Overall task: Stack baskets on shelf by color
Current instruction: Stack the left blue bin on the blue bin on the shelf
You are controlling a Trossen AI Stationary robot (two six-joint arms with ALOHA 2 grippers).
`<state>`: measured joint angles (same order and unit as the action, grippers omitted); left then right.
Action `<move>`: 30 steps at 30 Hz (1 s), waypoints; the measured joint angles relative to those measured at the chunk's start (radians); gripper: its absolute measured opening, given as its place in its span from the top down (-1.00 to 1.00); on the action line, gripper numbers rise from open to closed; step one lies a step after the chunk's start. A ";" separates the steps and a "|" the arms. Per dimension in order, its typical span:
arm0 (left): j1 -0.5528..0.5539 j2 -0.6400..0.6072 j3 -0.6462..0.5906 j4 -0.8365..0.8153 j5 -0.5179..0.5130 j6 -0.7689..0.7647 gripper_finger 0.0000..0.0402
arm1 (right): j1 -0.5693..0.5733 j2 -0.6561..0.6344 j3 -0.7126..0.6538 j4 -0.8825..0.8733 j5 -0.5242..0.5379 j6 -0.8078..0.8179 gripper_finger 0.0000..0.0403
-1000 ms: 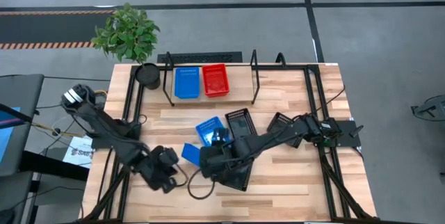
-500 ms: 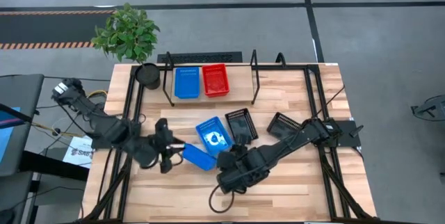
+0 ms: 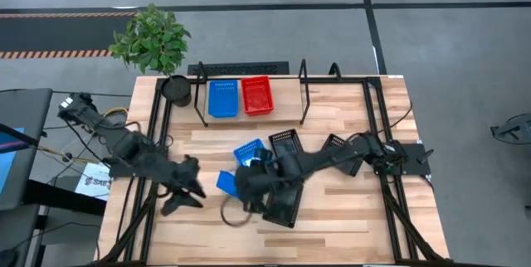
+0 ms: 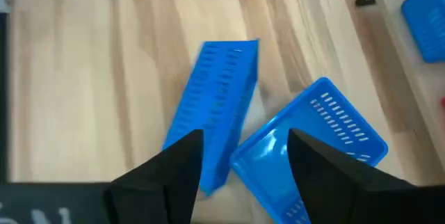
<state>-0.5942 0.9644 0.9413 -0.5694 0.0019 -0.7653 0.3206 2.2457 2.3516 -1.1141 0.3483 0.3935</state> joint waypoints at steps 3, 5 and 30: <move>-0.074 -0.044 0.000 0.000 -0.118 -0.012 0.26 | -0.041 0.021 -0.039 0.054 -0.058 0.000 -0.17; -0.115 -0.060 0.000 -0.010 -0.184 -0.014 0.27 | -0.059 0.031 -0.085 0.112 -0.136 0.000 -0.17; -0.198 -0.088 0.000 -0.054 -0.305 -0.050 0.27 | -0.174 0.068 -0.242 0.316 -0.455 -0.062 0.01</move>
<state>-0.7921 0.8768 0.9413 -0.6235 -0.3032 -0.8153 0.1467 2.3135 2.1094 -0.7979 -0.1071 0.3317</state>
